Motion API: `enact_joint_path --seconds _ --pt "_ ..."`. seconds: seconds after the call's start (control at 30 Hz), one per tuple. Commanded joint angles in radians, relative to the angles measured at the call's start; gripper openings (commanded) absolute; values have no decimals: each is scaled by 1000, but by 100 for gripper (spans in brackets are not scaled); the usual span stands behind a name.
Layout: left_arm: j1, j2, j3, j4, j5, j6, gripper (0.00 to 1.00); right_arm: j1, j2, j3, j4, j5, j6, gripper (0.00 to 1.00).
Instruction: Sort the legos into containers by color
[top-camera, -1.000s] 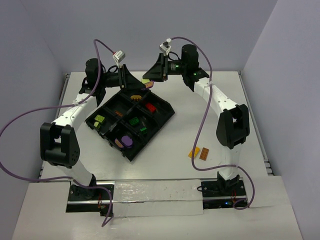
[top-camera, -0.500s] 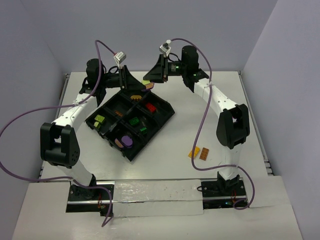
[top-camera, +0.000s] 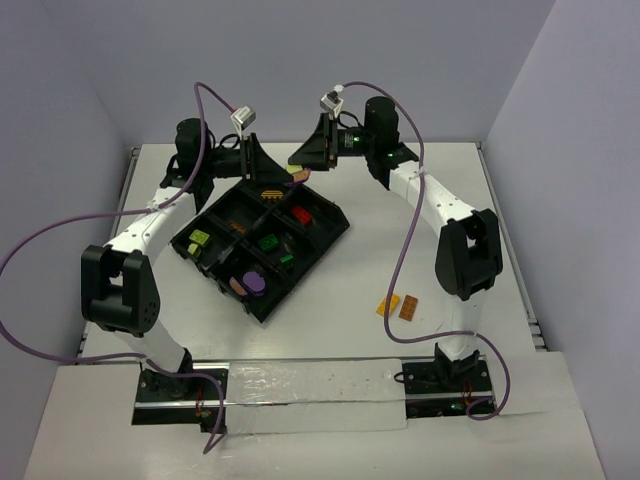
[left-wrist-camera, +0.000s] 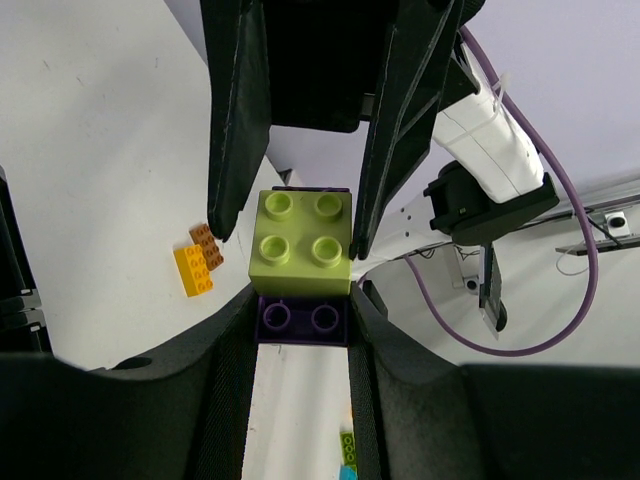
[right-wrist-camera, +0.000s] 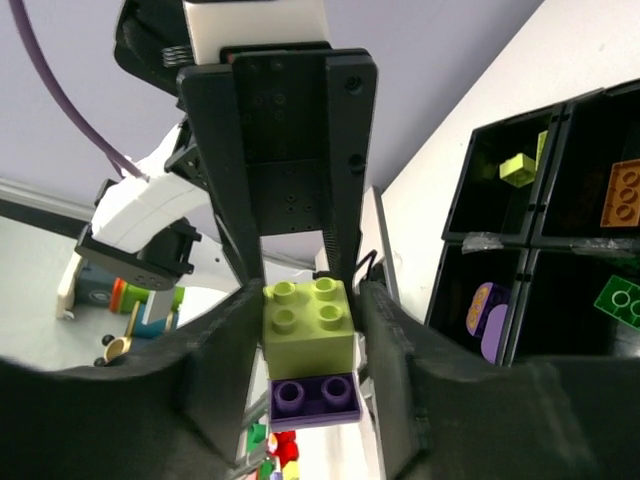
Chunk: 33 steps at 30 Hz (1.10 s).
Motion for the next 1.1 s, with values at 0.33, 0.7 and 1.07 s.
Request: enact_joint_path --seconds 0.33,0.7,1.07 --pt "-1 -37 48 76 -27 7 0 16 -36 -27 11 -89 -21 44" --pt "-16 -37 50 43 -10 34 0 10 -41 -41 184 -36 128 5" --pt "-35 -53 54 -100 -18 138 0 -8 -52 -34 204 192 206 0"
